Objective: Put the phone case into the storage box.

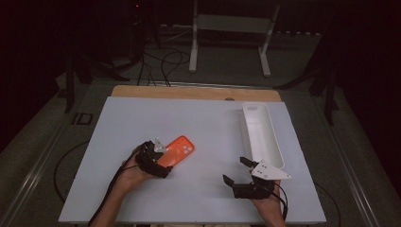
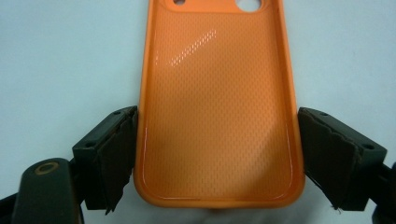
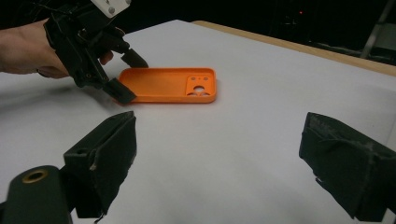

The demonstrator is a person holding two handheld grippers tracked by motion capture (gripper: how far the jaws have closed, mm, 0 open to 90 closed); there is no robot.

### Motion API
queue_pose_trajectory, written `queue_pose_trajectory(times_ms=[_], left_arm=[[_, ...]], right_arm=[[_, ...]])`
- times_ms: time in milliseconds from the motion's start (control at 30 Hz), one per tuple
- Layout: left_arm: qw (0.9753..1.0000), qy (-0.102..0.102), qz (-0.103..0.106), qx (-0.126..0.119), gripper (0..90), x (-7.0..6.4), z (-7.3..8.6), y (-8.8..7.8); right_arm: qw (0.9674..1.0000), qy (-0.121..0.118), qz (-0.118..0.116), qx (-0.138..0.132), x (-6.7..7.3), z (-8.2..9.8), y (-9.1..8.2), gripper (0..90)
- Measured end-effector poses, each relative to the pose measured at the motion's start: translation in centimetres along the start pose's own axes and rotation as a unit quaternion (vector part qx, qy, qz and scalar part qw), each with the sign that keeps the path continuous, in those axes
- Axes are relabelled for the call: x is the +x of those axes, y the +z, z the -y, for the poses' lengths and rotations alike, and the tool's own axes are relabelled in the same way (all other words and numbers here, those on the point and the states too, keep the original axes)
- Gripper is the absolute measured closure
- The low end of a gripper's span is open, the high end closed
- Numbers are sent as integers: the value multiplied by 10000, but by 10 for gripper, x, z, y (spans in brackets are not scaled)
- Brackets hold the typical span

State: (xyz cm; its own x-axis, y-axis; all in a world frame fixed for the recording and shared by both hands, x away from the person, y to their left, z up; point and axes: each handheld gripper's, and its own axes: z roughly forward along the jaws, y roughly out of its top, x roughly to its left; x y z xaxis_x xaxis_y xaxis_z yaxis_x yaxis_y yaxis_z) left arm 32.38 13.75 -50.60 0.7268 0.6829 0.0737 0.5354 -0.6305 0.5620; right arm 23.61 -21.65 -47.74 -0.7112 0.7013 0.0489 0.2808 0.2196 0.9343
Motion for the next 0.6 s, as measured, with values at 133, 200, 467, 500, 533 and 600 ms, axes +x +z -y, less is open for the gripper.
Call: queue_pose_trajectory(times_ms=[133, 200, 467, 500, 533, 600], left_arm=[[9999, -2, -122, -104, 167, 0, 0, -4], [9997, -7, -168, -154, 166, 1, -1, -7], [9990, -40, -257, -352, 166, 2, -2, -17], [9990, -32, -249, -359, 166, 2, -3, -18], [9989, -38, -260, -388, 166, 2, -3, -19], [9987, -20, -269, -436, 166, 1, -5, -22]], right_arm=[[10000, -16, -17, 0, 1, -4, 2, 111], [10000, -14, -34, 5, 1, -5, 4, 111], [9999, -11, -128, 23, 2, -13, 12, 111], [9999, -7, -145, 15, 2, -14, 13, 111], [9999, 3, -155, 21, 2, -16, 15, 111], [9998, 25, -172, 19, 2, -17, 16, 110]])
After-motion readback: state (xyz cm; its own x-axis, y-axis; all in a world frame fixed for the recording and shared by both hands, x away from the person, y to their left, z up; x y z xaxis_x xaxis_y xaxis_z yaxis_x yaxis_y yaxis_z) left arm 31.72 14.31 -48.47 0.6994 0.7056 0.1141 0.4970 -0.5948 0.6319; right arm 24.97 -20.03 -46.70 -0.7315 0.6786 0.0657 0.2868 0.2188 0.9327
